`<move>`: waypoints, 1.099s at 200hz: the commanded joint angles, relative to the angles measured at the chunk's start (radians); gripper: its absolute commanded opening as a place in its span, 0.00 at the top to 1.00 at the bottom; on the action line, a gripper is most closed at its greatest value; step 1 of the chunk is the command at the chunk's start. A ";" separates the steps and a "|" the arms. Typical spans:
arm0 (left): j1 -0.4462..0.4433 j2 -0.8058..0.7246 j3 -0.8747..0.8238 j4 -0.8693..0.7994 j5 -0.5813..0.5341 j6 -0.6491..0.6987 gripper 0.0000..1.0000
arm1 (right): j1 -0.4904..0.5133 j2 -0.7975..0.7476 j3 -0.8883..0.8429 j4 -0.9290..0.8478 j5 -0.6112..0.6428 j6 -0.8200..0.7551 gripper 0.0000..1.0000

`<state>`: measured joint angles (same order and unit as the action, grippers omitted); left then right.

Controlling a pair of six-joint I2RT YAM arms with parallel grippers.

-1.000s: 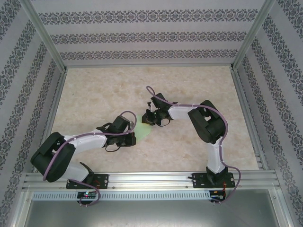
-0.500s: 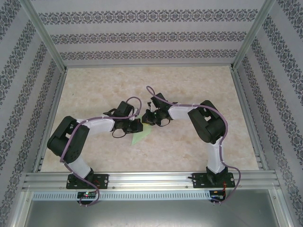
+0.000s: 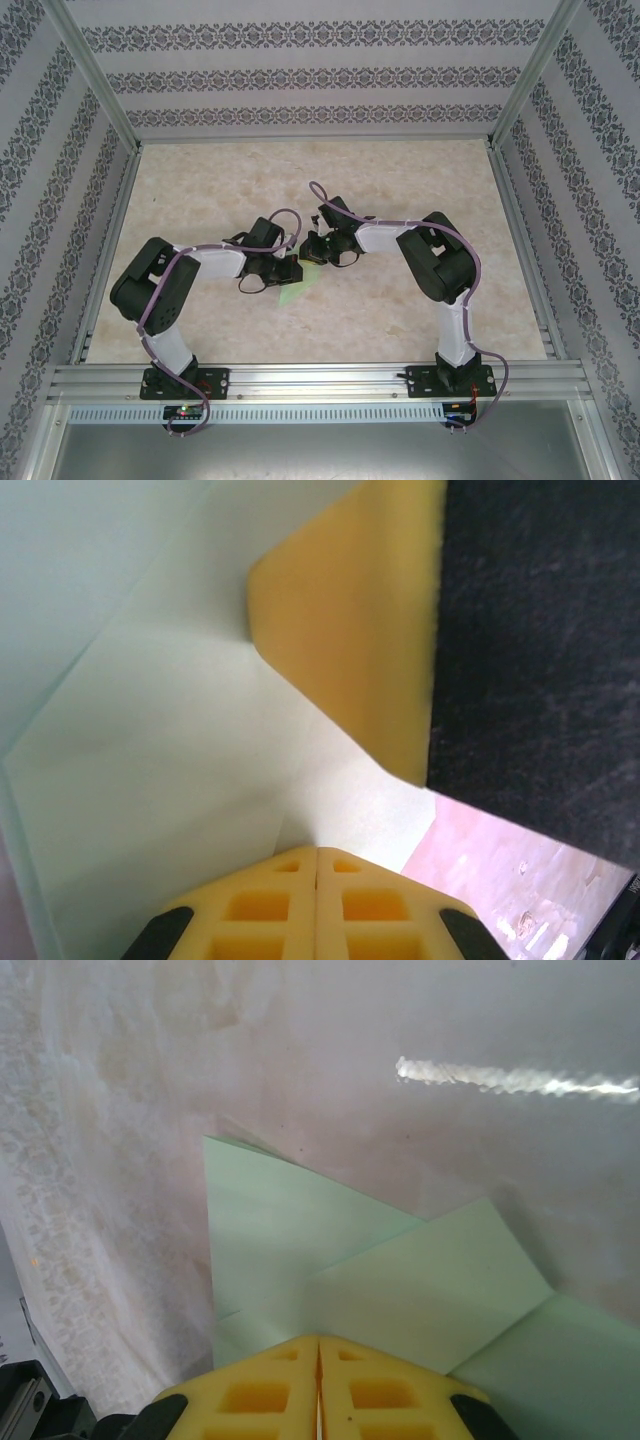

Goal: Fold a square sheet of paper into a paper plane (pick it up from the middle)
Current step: Fourth fold the wing at the center of the table.

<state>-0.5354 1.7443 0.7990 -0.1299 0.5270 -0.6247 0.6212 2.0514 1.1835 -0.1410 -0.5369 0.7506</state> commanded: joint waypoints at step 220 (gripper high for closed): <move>0.000 -0.668 -0.411 -0.327 -0.118 -0.094 0.86 | 0.023 0.049 0.011 -0.090 0.096 -0.030 0.92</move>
<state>-0.5323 1.1908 0.3695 -0.2768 0.4911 -0.6968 0.6353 2.0552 1.1957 -0.1631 -0.5491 0.7433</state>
